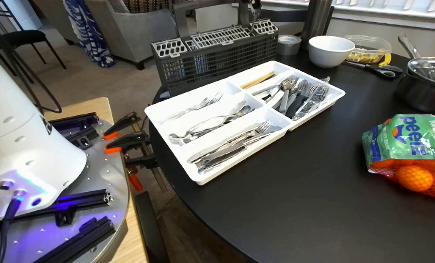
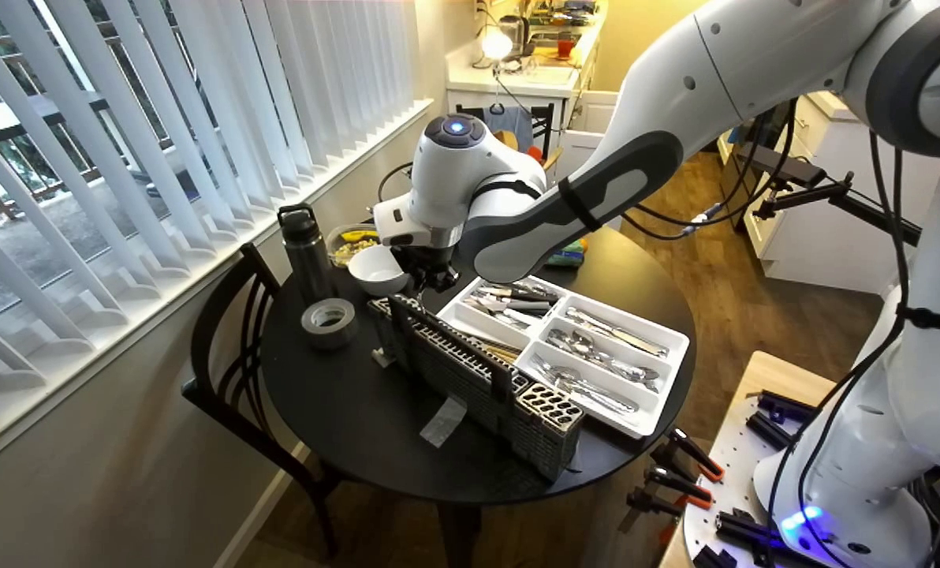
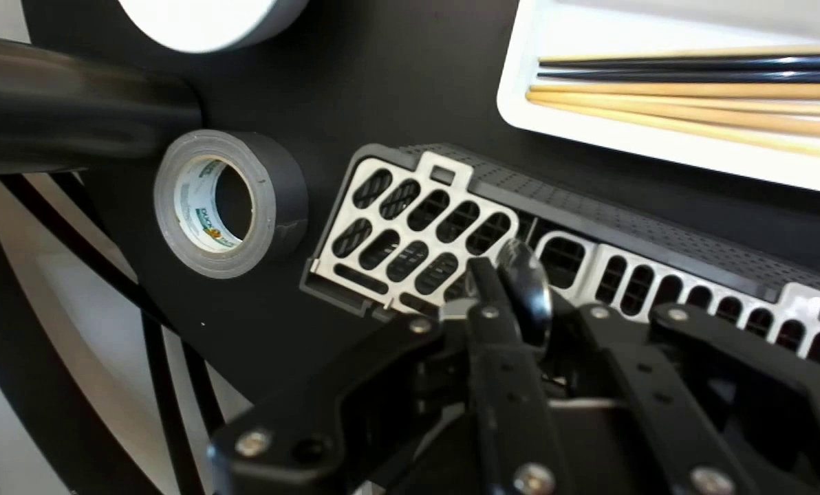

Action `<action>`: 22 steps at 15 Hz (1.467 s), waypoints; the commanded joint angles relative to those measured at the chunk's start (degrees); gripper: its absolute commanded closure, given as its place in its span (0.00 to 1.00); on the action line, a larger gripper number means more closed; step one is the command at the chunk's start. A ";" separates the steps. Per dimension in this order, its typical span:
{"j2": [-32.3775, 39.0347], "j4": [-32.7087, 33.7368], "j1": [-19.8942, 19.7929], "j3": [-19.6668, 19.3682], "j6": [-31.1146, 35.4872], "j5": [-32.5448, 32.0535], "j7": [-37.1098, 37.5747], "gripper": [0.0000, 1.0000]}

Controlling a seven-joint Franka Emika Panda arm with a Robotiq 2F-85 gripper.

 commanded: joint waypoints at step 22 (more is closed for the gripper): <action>-10.44 3.51 3.30 2.79 -51.94 -18.48 39.08 0.97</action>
